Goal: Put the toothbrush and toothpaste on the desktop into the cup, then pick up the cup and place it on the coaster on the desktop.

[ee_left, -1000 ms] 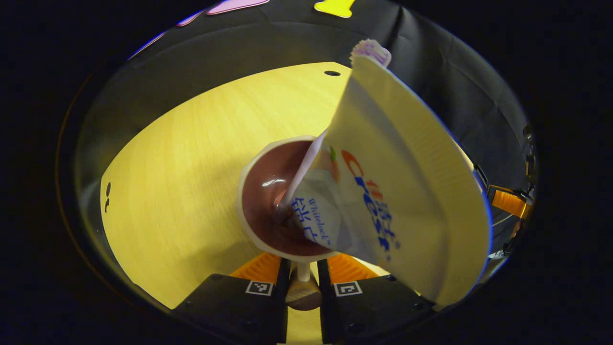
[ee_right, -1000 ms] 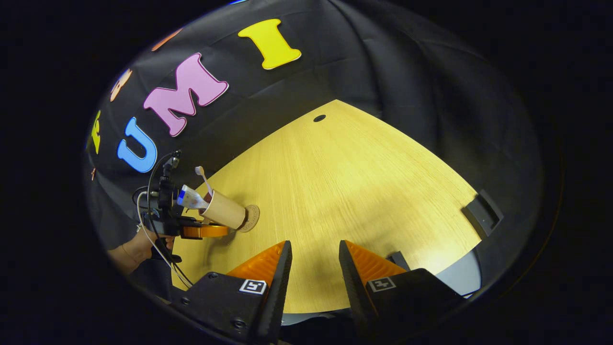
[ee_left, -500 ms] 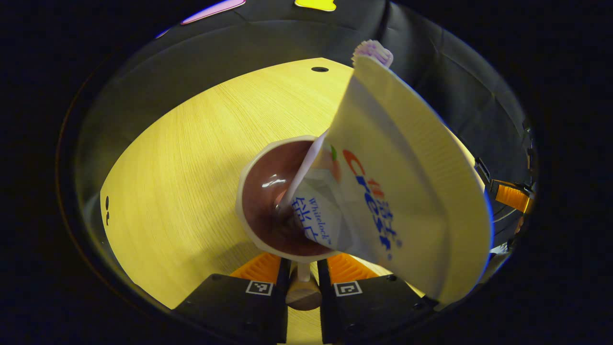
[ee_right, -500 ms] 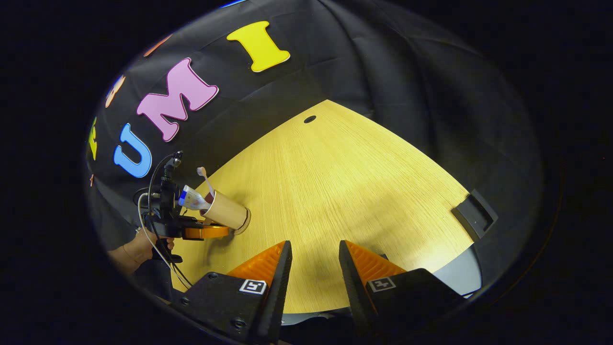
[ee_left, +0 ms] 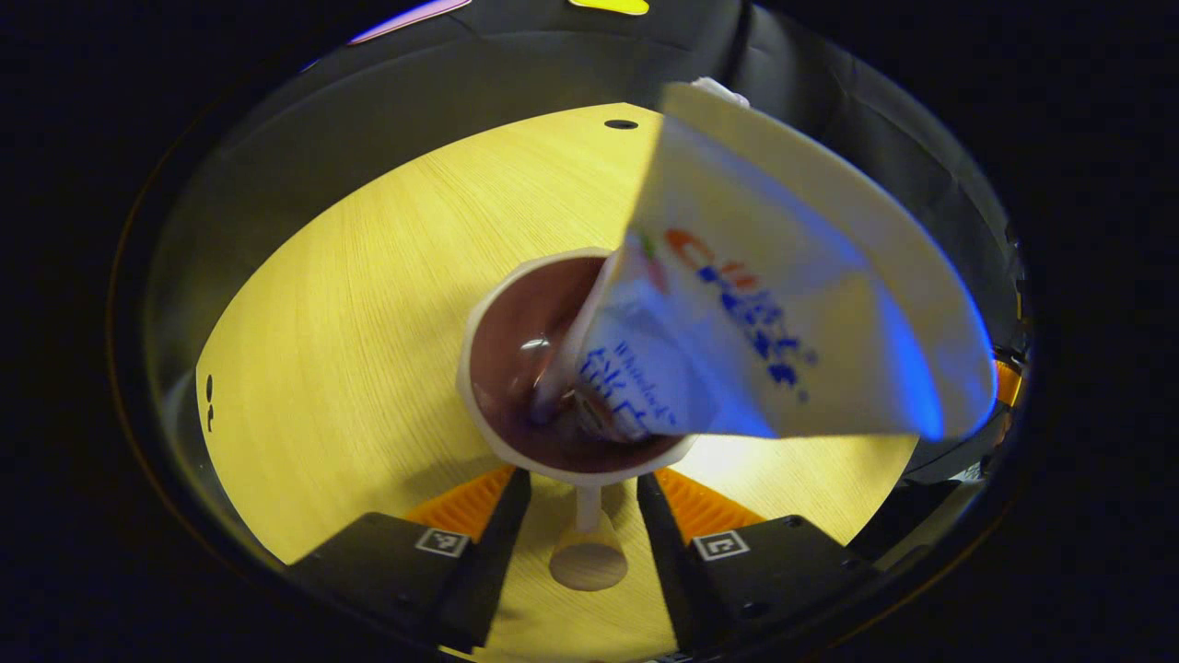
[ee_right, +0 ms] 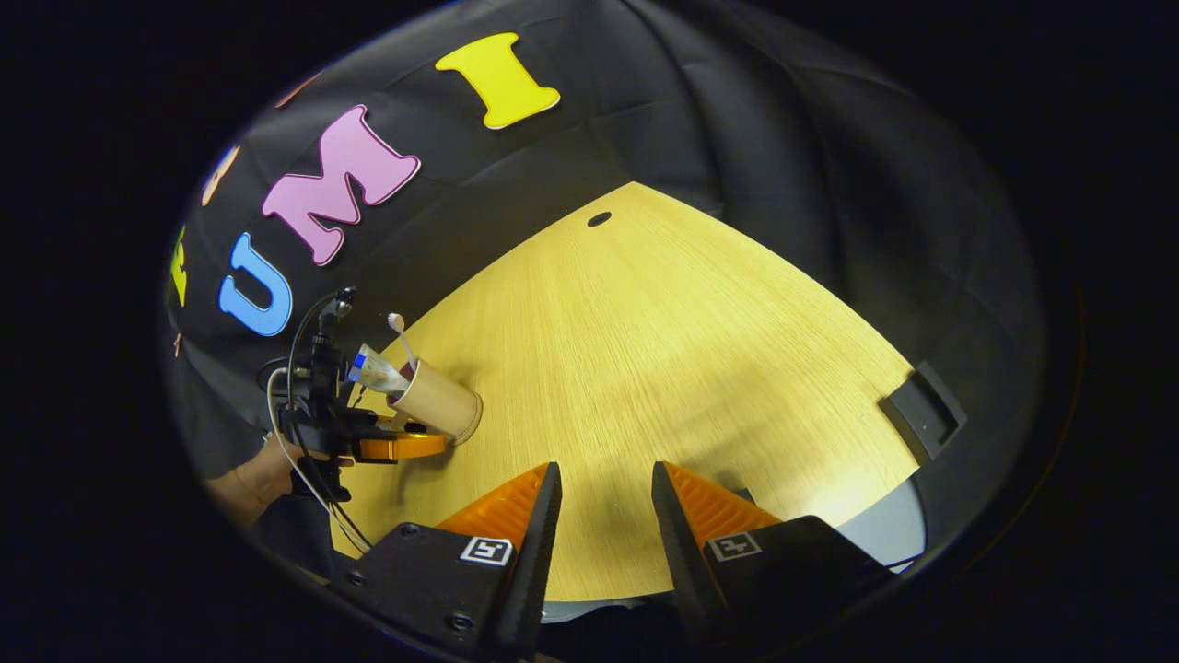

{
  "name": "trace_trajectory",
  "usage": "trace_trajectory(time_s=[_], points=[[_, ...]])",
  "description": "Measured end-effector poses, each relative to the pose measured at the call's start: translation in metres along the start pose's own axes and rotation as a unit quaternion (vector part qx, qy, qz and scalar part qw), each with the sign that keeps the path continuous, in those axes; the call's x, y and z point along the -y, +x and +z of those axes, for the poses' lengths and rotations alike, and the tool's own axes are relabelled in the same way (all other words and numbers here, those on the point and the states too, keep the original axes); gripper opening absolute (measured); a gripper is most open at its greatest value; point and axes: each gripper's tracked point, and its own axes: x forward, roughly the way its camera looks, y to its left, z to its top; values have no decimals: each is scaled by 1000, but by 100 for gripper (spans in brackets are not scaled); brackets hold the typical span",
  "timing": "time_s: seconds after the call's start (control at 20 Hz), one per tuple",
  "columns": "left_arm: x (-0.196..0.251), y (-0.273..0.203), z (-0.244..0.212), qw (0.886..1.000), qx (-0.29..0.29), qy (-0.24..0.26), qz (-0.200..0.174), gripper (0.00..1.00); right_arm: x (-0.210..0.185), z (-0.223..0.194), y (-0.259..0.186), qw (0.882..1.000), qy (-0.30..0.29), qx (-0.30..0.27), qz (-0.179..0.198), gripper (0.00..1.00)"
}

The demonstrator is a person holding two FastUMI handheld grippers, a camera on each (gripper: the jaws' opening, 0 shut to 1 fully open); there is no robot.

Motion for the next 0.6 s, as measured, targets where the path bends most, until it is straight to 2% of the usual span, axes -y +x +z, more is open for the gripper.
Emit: trace_trajectory(time_s=[0.05,0.25,0.4,0.6], points=[[2,-2,-2,1000,2,3,-3,82,-1,0,0,1000,-1,-1,1,62],[8,-14,1,999,28,21,5,94,-9,-1,3,1000,-5,-3,6,62],[4,-36,4,998,64,23,20,97,-24,-1,9,1000,-16,-5,17,62],[7,-76,2,993,117,14,15,97,-58,-9,16,998,-50,-17,44,61]])
